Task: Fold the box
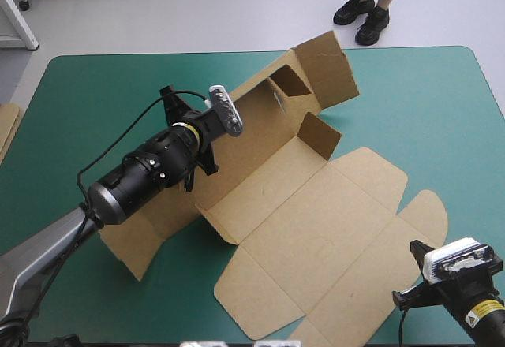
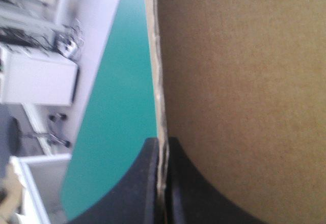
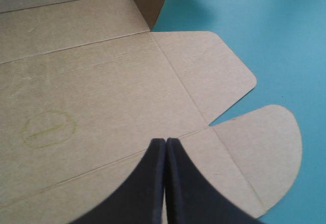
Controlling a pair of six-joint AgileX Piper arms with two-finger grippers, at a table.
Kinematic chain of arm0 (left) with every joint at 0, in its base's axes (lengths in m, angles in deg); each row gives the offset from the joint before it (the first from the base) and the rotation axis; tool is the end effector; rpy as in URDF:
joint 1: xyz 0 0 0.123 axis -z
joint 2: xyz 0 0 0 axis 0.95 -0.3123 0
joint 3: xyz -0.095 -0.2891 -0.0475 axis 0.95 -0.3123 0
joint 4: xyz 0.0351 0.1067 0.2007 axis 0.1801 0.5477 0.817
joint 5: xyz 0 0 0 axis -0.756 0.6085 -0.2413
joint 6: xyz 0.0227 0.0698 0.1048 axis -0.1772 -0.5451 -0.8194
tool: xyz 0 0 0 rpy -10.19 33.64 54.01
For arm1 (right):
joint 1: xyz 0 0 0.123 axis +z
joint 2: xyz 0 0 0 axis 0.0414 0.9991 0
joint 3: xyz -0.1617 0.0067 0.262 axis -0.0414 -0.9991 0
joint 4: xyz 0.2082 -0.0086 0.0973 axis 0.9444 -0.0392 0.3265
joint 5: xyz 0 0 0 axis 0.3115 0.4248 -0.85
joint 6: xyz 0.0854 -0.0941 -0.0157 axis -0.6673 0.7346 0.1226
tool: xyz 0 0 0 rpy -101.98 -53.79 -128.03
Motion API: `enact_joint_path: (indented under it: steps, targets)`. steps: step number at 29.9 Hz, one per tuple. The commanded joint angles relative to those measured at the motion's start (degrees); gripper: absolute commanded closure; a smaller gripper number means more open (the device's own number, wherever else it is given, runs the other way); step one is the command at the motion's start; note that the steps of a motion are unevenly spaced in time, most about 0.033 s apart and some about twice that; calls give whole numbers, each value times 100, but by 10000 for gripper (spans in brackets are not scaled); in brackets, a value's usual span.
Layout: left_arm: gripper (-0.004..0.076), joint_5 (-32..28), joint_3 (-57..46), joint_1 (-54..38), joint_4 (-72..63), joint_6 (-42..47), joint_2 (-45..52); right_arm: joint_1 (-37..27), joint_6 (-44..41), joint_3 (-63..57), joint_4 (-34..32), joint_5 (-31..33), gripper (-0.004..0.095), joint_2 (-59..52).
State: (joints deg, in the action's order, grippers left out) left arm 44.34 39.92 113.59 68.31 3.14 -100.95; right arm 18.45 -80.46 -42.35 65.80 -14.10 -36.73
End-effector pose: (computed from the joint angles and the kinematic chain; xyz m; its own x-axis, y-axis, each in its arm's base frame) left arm 0.2836 -0.1712 0.3556 -0.1618 0.9201 -0.3568 0.5621 0.3831 0.7330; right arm 0.0447 0.0154 0.2601 -0.3746 -0.1739 -0.9107 -0.3174 0.9470 -0.0502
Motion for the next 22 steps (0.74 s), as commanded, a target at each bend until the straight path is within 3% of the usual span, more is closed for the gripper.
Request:
enact_joint_path:
  steps: [1, 5, 11, 22]
  targets:
    - [734, -545, 214, 494, 1222, 266, 218, 15, -1021, 464, -605, -5, 922, 67]
    - [734, -985, 182, 882, 1519, 266, 218, 15, -1458, 956, -1150, 882, 922, 291]
    - [734, -1294, -67, 1251, 2386, 736, 218, 15, -1458, 1500, -1028, 1352, 922, 540]
    - [734, -1460, -1487, 1589, 6067, 3487, 381, 15, -1543, 1769, -1020, 1924, 922, 578]
